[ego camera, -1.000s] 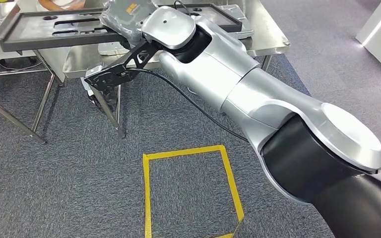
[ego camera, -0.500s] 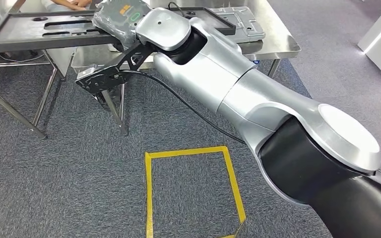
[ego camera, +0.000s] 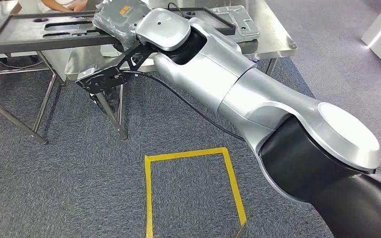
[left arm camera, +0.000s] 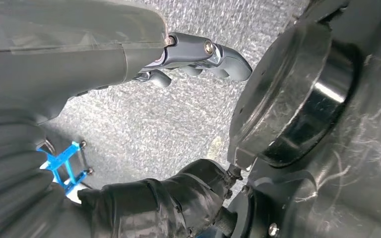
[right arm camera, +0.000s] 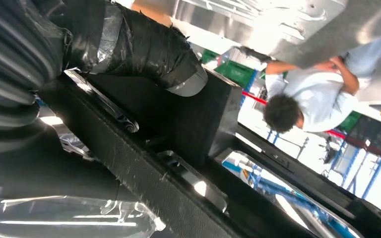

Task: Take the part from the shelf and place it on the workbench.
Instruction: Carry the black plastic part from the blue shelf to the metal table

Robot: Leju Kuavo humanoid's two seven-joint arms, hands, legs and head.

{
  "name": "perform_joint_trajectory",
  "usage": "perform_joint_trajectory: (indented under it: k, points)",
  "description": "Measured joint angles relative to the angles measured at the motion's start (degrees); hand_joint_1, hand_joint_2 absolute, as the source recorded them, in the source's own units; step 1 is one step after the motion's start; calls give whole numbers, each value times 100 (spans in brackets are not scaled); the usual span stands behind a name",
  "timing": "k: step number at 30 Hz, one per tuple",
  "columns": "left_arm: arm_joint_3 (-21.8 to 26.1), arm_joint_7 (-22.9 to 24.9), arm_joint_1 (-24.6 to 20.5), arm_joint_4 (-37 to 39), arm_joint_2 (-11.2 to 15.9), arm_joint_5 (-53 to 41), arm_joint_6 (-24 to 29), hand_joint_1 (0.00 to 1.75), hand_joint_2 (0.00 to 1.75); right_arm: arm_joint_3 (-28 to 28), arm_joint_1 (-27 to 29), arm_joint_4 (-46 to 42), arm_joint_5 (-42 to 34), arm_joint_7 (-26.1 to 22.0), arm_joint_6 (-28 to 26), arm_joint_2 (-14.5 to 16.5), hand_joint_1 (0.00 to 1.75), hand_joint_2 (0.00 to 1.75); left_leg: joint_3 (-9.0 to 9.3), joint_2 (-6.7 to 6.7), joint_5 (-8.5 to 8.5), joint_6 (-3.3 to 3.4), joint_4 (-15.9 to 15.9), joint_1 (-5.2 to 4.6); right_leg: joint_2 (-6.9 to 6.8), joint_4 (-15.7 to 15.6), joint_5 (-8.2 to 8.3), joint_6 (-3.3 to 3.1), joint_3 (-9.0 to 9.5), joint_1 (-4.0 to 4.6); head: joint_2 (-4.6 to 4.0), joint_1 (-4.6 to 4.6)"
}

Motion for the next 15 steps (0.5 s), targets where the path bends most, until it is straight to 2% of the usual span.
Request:
perform_joint_trajectory:
  k: [1,3,4,8,10,12,13,14,15]
  points:
    - [17,0,1,4,0,-2,0,0,175,13,-3,-1,-5,0,1,1,175,175,146,12,230,-7,-389,8,1,18,-38,22,28,-5,0,1]
    - [41,-2,-2,10,-3,-3,-1,0,175,49,-31,-1,-17,0,2,0,175,175,422,29,459,13,-998,-15,3,56,-104,79,45,10,0,-9]
    - [47,-2,-1,13,-2,-3,-2,0,175,63,-40,-1,-21,-1,2,0,175,175,482,30,466,49,-1131,-29,4,69,-122,108,38,23,0,-11]
    - [58,-4,25,19,1,-10,-4,0,175,87,-41,-3,-34,-5,2,0,175,175,508,2,400,212,-1143,-33,-1,127,-201,200,16,33,0,-4]
    - [66,-5,23,22,0,-14,-4,0,175,90,-53,-3,-36,-5,1,-1,175,175,556,-7,372,284,-1154,-27,-2,553,-420,243,-184,26,0,13]
    - [68,-6,21,27,0,-17,-4,0,175,91,-47,-5,-37,-9,1,2,175,175,591,-8,339,332,-1154,-41,-2,1350,-698,248,-629,22,0,28]
    - [68,-6,22,28,-1,-19,-4,0,175,91,-31,-6,-37,-11,2,3,175,175,609,-9,321,348,-1151,-50,-2,1651,-745,240,-825,22,0,31]
    - [69,-5,25,29,-1,-20,-4,0,175,92,-15,-7,-38,-13,2,2,175,175,632,-14,301,358,-1150,-60,-2,1765,-689,225,-935,23,0,32]
    - [69,-5,28,30,-2,-21,-4,0,175,93,-3,-8,-38,-13,3,1,175,175,662,-24,281,360,-1148,-70,0,1646,-525,198,-930,30,0,34]
